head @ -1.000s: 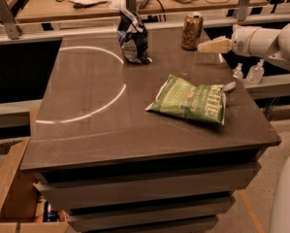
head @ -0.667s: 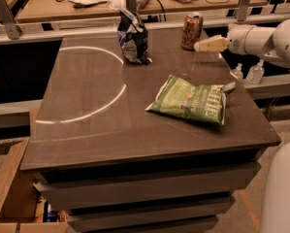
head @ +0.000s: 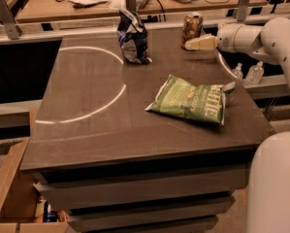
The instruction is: Move orange can near blue chip bag
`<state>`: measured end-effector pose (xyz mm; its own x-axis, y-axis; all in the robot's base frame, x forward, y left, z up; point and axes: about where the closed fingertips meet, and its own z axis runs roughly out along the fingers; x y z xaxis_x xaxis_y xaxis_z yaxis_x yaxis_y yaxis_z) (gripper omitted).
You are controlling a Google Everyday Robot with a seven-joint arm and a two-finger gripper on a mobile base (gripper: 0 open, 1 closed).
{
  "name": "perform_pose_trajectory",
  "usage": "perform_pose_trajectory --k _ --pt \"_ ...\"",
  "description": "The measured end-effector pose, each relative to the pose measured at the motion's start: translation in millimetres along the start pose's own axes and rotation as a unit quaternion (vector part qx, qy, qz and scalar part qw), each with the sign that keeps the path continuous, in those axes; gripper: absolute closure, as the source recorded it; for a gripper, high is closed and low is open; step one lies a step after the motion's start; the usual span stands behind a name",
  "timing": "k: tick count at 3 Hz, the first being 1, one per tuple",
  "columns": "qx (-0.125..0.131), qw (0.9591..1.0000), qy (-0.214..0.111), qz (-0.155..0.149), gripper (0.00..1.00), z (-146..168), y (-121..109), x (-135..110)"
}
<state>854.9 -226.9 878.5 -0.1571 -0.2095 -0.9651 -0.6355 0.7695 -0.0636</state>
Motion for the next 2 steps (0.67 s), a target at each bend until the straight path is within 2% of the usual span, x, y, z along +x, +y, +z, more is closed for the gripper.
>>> perform_pose_trajectory --k 1,2 --pt "-0.020 0.9998 -0.002 0.001 0.02 17 12 -2" --pt "-0.035 0.9994 -0.004 0.001 0.25 27 21 -4"
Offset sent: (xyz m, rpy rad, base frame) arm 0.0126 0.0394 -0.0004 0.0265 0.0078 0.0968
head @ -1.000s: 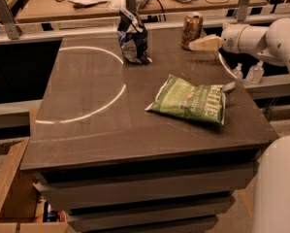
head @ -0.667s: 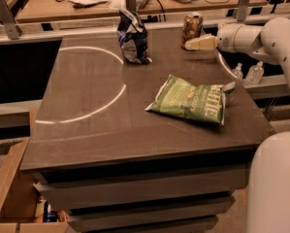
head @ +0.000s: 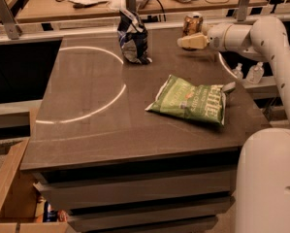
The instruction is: Move orange can near blue chip bag
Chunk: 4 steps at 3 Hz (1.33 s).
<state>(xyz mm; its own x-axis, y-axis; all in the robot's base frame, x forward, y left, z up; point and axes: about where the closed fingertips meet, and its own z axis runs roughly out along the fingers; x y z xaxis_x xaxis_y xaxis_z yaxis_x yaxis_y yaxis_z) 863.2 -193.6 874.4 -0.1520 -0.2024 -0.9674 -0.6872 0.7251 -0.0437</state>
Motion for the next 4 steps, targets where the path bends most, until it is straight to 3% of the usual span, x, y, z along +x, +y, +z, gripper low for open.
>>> perform_pose_trajectory --k 2,3,4 --pt "-0.021 0.9998 0.004 0.002 0.71 5 11 -3" --pt "-0.057 0.9981 0.017 0.015 1.00 -3 42 -14" --pt "-0.094 0.9949 0.029 0.022 1.00 -6 74 -19"
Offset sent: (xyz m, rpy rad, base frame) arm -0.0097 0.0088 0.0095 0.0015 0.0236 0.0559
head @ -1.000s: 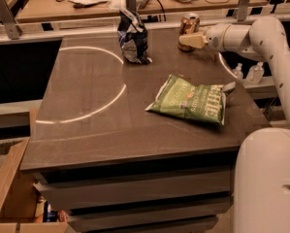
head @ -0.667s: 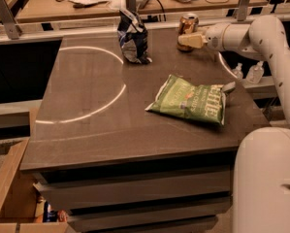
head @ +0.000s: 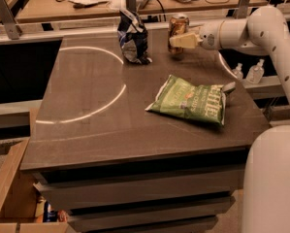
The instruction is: Move orange can near blue chip bag
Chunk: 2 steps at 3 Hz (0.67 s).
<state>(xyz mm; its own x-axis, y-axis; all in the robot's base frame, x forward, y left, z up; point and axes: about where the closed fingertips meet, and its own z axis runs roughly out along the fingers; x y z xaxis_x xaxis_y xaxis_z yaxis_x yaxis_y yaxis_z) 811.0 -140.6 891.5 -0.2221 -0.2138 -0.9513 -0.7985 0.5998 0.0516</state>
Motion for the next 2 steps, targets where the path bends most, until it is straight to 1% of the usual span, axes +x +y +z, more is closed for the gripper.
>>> perform_pose_trajectory --k 1,2 --pt "-0.034 0.9994 0.001 0.006 1.00 13 28 2" --pt "-0.061 0.9981 -0.003 -0.002 1.00 30 49 4"
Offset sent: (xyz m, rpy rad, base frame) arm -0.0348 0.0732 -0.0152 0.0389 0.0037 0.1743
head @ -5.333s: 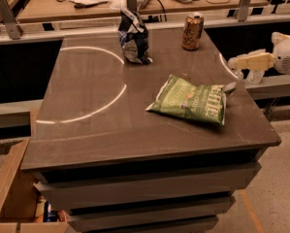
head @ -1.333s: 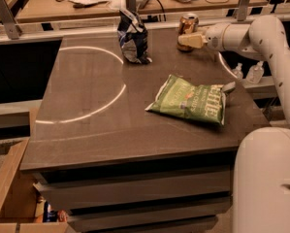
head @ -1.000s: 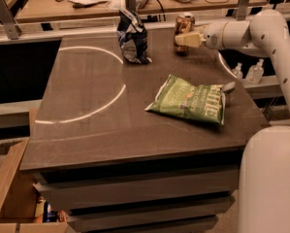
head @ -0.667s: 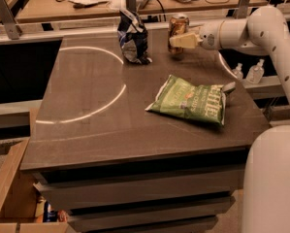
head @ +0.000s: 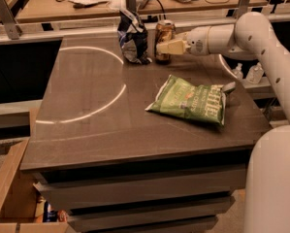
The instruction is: Move orange can near blue chip bag
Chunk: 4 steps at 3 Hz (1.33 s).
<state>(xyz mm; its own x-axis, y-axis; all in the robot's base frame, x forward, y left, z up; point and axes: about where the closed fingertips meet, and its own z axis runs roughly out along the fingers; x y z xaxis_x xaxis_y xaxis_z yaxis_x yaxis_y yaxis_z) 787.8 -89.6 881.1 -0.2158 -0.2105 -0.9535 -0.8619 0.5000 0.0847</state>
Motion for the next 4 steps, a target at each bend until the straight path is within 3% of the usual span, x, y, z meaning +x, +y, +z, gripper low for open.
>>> perform_pose_trajectory --k 1,3,4 --pt "-0.013 0.9998 0.007 -0.009 0.87 14 12 3" --pt "-0.016 0.9992 0.022 -0.030 0.39 25 20 9" --pt "-0.012 0.9988 0.030 -0.036 0.08 25 19 12"
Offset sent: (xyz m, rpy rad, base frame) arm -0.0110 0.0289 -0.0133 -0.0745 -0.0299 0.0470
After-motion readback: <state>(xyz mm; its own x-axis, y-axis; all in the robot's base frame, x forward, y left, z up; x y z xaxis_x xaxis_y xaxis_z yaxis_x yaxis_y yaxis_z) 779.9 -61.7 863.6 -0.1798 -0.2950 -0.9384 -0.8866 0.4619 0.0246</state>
